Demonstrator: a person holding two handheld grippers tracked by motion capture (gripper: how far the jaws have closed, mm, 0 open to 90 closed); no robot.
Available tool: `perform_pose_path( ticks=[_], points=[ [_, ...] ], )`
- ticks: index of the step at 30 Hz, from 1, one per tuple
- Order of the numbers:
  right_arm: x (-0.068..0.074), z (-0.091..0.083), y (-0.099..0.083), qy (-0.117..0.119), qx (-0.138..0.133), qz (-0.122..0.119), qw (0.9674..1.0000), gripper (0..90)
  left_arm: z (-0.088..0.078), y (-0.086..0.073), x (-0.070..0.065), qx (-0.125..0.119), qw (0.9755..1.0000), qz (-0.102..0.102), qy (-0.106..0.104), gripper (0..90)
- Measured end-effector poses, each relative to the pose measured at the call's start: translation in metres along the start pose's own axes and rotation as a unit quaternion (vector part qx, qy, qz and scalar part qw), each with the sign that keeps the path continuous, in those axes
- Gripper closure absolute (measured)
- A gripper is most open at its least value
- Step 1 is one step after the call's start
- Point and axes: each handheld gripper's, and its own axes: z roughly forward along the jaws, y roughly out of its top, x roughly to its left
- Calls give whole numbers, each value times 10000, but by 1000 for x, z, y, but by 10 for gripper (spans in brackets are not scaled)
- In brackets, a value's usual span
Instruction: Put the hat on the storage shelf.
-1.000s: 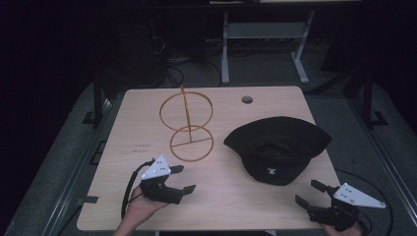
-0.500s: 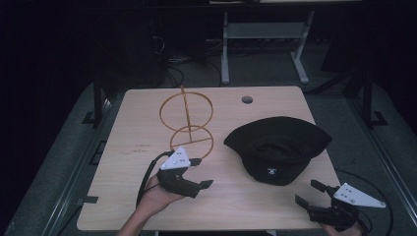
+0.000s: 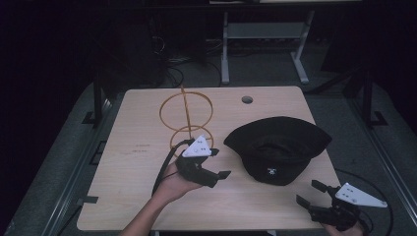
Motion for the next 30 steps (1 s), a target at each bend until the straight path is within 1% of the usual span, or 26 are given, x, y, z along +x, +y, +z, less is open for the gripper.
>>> perform_pose_path(
  ticks=[3, 5, 7, 15, 17, 24, 30],
  points=[
    [-1, -1, -1, -3, -15, 12, 10000, 179, 6, 9, 3, -4, 10000, 38, -13, 221],
    [-1, -1, -1, 9, -17, 18, 10000, 179, 10, 15, 5, -2, 10000, 7, -20, 222],
    [-1, -1, -1, 20, -19, 10, 10000, 179, 13, 20, 7, -2, 10000, 22, -19, 222],
    [-1, -1, -1, 44, -13, -2, 10000, 179, 28, 35, 13, 76, 9999, 83, -51, 221],
    [-2, -2, -1, 37, -22, 7, 10000, 179, 32, 38, 14, 78, 9999, 88, -84, 212],
    [-2, -2, -1, 46, -34, 15, 10000, 179, 47, 43, 14, 199, 9995, 129, -185, 191],
    [-2, -1, -1, 68, -41, 18, 10000, 179, 58, 48, 15, 334, 9990, 187, -241, 197]
  ],
)
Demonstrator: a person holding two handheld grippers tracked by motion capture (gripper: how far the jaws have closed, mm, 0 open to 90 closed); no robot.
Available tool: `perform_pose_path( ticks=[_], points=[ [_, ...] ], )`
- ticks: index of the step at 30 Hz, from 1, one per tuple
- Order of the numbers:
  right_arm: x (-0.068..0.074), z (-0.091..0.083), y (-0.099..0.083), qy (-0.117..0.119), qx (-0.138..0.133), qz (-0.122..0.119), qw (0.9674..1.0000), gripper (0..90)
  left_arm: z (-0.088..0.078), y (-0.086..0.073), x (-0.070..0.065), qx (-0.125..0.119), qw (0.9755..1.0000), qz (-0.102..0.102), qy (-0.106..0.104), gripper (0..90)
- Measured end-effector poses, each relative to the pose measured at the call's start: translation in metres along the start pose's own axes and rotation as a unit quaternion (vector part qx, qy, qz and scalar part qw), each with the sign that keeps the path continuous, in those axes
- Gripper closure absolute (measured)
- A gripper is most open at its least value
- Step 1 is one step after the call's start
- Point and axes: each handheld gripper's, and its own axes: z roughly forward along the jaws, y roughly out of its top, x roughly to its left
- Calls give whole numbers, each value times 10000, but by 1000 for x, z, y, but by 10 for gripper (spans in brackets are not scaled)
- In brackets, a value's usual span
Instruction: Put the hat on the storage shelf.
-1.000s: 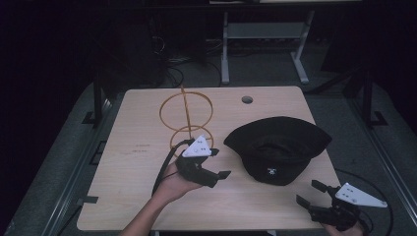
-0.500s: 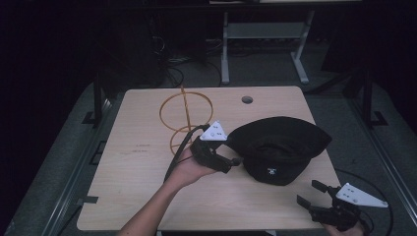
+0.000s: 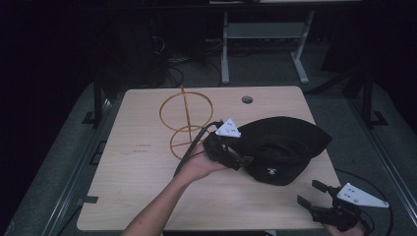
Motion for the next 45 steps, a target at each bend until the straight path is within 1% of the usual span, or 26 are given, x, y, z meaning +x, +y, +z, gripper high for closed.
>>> perform_pose_path(
  ticks=[4, 6, 8, 9, 10, 11, 12, 13, 15, 17, 19, 22, 24, 26, 30, 33, 37, 40, 43, 45],
  points=[
    [1, 0, 0, 24, 12, -31, 10000, 179, 6, 4, -1, 96, 9999, 52, -4, 206],
    [1, 1, 0, 31, 13, -31, 10000, 179, 10, 6, -1, 191, 9998, 105, -35, 210],
    [1, 2, 0, 51, 25, -30, 10000, 179, 14, 7, -2, 262, 9995, 170, 5, 220],
    [2, 2, 0, 57, 30, -34, 10000, 180, 15, 8, -2, 290, 9994, 196, -18, 231],
    [1, 2, 0, 59, 32, -52, 10000, 180, 17, 8, -2, 284, 9994, 202, -42, 252],
    [1, 2, 1, 61, 27, -52, 10000, 180, 19, 8, -3, 295, 9993, 219, -43, 295],
    [1, 1, 1, 58, 23, -44, 10000, 179, 22, 8, -3, 331, 9991, 266, -25, 341],
    [1, 1, 1, 47, 11, -50, 10000, 179, 24, 8, -3, 375, 9989, 286, -59, 365],
    [0, 1, 0, 55, -1, -3, 10000, 179, 28, 7, -4, 447, 9984, 335, -91, 447],
    [-2, 0, -1, 53, -19, 11, 10000, 180, 30, 7, -3, 453, 9983, 352, -138, 494],
    [-3, 0, -1, 39, -17, 24, 10000, 179, 30, 7, -4, 418, 9983, 354, -205, 559],
    [-4, 0, -1, 38, -27, 60, 10000, 179, 31, 7, -7, 384, 9980, 408, -308, 672],
    [-4, 0, -1, 30, -32, 87, 10000, 179, 33, 7, -10, 360, 9977, 475, -331, 736],
    [-4, 0, -1, 23, -33, 84, 10000, 179, 34, 8, -12, 300, 9975, 525, -367, 754],
    [-4, 0, -1, -9, -42, 85, 10000, 179, 35, 8, -17, 108, 9977, 488, -450, 823],
    [-5, 0, -1, -40, -70, 112, 9999, 179, 34, 8, -19, 29, 9974, 496, -525, 849],
    [-6, 0, -1, -67, -133, 140, 9998, 179, 30, 9, -20, -175, 9972, 378, -615, 852],
    [-6, 0, -1, -94, -235, 211, 9995, 177, 25, 10, -20, -272, 9966, 324, -706, 853],
    [-7, 1, 1, -136, -404, 280, 9987, 174, 20, 10, -20, -414, 9958, 239, -784, 853],
    [-7, 2, 2, -243, -538, 294, 9978, 171, 18, 11, -20, -443, 9953, 227, -825, 854]
  ],
)
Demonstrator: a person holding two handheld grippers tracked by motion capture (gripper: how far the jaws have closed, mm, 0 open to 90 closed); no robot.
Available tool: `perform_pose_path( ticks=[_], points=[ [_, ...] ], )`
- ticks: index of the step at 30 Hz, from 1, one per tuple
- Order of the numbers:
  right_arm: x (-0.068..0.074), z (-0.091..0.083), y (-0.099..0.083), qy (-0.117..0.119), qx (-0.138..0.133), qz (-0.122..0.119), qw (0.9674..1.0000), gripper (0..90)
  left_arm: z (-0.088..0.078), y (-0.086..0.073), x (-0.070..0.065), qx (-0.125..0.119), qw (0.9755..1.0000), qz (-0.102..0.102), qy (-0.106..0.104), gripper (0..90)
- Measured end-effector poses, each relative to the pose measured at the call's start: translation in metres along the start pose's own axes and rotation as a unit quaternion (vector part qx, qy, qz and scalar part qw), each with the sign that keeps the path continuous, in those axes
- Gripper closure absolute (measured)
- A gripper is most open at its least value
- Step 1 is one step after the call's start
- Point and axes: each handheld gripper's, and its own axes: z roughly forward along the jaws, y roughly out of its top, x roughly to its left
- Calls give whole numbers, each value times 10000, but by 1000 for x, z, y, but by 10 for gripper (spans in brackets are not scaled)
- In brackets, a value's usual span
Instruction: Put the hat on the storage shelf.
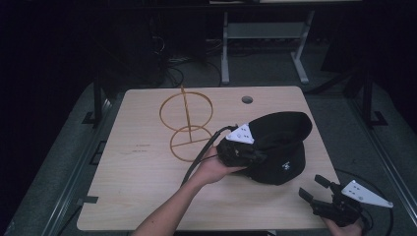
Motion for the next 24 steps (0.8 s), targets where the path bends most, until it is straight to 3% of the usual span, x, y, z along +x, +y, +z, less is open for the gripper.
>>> perform_pose_path(
  ticks=[4, 9, 14, 24],
  points=[
    [1, 5, 3, 14, -172, 54, 9998, 165, -4, 1, 0, -98, 9999, -72, -82, 854],
    [-1, 13, 5, 205, -281, 256, 9991, 153, -10, 2, -1, -197, 9997, -72, -145, 854],
    [-7, 17, 10, 480, -484, 662, 9955, 144, -15, 3, -3, -245, 9995, -40, -175, 854],
    [-10, 31, 8, 833, -304, 1092, 9901, 145, -18, 3, -2, -354, 9991, -81, -222, 854]
  ],
)
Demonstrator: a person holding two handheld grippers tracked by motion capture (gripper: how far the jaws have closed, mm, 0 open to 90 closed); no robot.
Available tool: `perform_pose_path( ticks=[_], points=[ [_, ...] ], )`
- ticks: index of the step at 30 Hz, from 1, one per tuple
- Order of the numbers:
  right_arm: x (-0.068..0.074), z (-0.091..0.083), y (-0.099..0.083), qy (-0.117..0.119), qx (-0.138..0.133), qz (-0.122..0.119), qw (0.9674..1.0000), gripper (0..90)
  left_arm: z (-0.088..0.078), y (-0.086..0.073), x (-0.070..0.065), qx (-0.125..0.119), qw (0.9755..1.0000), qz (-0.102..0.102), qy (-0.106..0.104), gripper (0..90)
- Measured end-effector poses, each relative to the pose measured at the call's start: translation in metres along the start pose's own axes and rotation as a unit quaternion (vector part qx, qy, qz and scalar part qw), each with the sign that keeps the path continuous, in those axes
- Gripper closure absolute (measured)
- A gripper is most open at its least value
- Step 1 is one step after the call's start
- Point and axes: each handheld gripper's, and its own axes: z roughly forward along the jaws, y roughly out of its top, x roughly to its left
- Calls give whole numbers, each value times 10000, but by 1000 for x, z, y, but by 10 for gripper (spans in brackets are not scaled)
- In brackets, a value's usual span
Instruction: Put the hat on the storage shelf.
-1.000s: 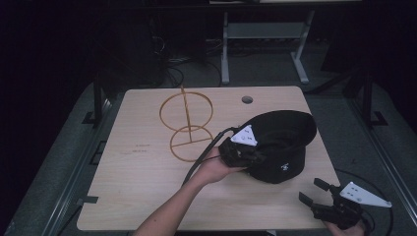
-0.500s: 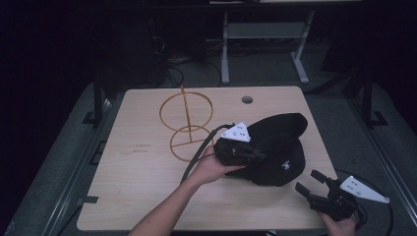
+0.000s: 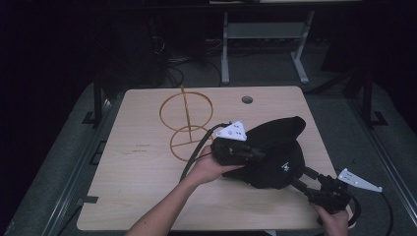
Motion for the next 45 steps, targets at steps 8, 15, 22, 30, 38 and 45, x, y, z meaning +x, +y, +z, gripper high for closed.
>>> perform_pose_path(
  ticks=[8, 15, 22, 30, 38, 45],
  points=[
    [-1, 11, -3, 124, -231, 142, 9996, 443, 2, 0, 0, 0, 10000, 7, 9, 854],
    [7, 20, -2, -179, -366, -96, 9991, 798, -2, -1, -1, -103, 9999, -53, 4, 854],
    [13, 16, 1, -301, -364, -233, 9986, 866, -11, -8, 0, -78, 9999, -59, 84, 853],
    [21, 12, 10, -431, -375, -492, 9972, 876, -20, -15, 0, -8, 9997, -34, 222, 843],
    [27, 5, 23, -452, -518, -643, 9956, 879, -29, -17, -1, -4, 9994, -16, 346, 809],
    [32, -1, 38, -491, -631, -787, 9937, 882, -37, -21, -3, 26, 9991, -16, 417, 747]
  ],
)
